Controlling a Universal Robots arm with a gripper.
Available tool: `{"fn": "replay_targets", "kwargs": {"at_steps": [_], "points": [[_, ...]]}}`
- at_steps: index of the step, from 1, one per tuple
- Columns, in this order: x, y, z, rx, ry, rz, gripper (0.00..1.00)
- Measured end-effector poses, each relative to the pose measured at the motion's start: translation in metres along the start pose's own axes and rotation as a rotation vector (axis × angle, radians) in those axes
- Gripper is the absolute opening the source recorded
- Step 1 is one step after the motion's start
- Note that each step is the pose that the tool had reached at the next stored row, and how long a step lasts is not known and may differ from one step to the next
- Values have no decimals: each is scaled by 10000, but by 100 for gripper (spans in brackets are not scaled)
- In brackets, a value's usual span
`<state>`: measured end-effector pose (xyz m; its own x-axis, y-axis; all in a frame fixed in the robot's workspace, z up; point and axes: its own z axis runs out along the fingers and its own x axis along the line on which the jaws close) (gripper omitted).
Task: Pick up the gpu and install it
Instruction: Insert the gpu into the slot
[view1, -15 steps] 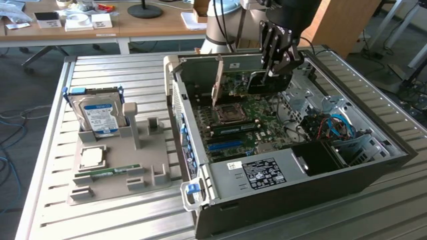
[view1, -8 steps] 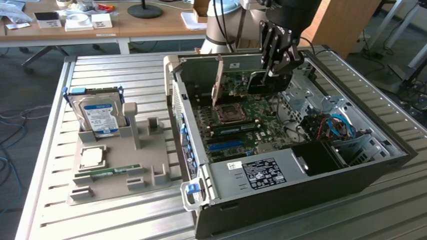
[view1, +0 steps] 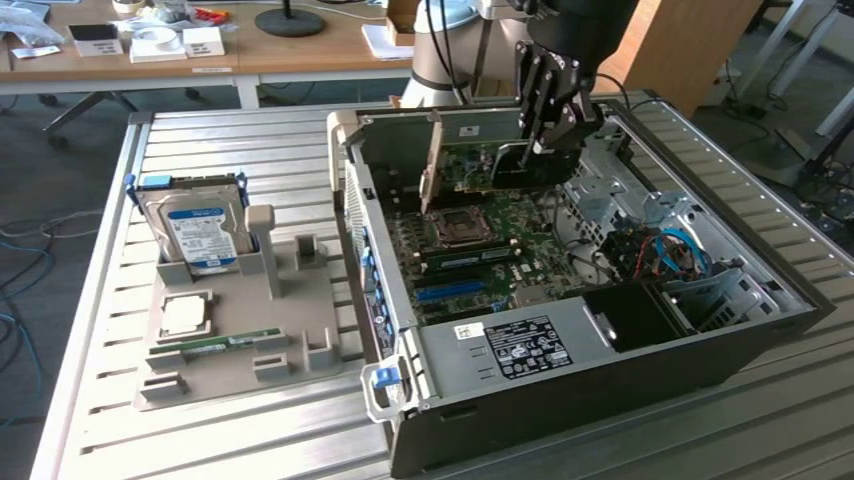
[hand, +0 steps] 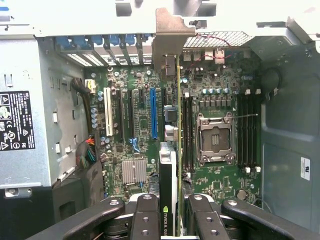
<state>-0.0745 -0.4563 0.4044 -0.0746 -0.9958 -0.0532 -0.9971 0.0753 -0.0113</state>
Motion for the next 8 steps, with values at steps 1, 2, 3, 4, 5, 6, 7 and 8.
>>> {"fn": "replay_targets", "kwargs": {"at_steps": [1,2,3,4,5,6,7,8], "points": [[0,0,0,0,0,1,27],[0,0,0,0,0,1,27],[0,1,1,0,1,1,27],[1,1,4,-1,1,1,27],[1,1,10,0,0,1,27],[1,1,17,0,0,1,27],[1,1,23,0,0,1,27],[2,1,27,0,1,1,27]]}}
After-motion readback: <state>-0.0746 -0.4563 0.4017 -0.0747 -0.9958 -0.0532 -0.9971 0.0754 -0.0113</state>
